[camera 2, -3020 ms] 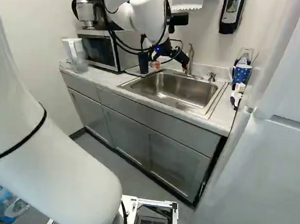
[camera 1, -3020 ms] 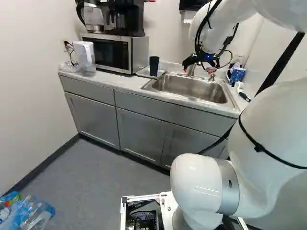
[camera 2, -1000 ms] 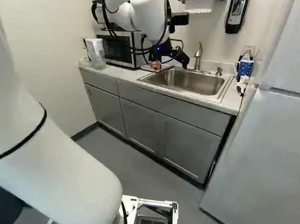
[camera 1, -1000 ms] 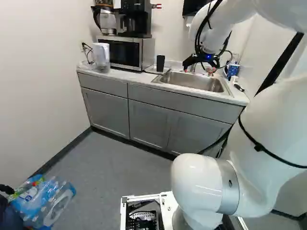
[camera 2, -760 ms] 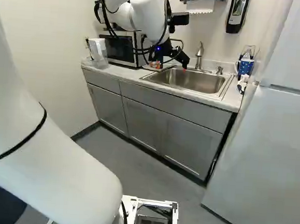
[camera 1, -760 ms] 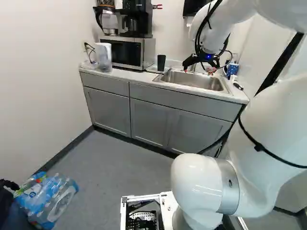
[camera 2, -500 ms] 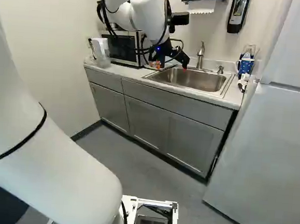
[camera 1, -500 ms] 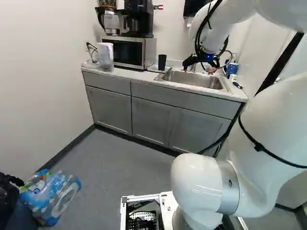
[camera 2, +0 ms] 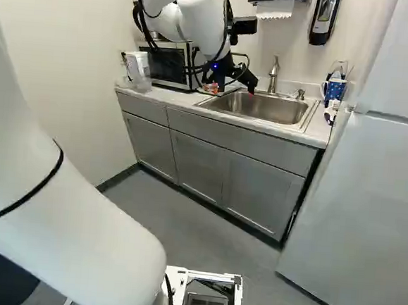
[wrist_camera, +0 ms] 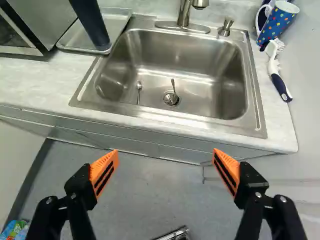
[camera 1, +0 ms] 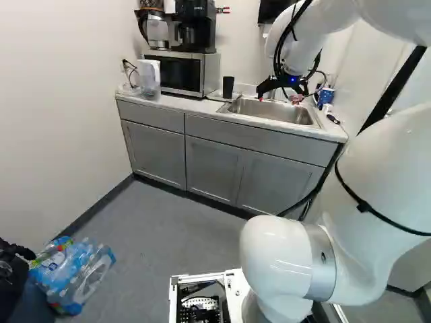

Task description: Rinse the cup and place it in the tray

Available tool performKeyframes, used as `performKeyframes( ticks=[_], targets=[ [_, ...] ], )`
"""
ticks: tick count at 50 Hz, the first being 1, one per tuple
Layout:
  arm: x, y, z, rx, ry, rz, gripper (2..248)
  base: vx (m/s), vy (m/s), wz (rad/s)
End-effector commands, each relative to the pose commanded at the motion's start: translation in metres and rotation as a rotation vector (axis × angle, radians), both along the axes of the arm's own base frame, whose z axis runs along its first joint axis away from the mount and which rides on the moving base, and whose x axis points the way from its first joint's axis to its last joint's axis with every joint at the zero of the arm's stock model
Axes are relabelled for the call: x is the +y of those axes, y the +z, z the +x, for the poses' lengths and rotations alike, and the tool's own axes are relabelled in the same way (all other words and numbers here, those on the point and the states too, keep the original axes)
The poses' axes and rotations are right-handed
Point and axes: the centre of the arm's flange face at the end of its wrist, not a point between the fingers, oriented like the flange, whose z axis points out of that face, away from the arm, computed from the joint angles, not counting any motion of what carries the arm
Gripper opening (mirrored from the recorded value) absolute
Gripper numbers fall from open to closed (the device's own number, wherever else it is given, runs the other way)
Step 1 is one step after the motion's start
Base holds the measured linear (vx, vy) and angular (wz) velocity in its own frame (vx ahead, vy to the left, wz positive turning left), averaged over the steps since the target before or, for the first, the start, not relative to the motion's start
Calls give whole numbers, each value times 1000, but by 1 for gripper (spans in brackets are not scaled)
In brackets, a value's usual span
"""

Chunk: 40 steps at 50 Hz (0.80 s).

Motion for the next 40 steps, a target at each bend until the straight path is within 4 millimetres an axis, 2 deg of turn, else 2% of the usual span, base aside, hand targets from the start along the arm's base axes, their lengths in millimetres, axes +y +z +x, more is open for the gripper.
performKeyframes(
  ticks=[20,40],
  targets=[
    [5,-10,0,-14,12,-2,247,0,0,0],
    [16,-32,-2,-45,38,-5,247,0,0,0]
  ],
)
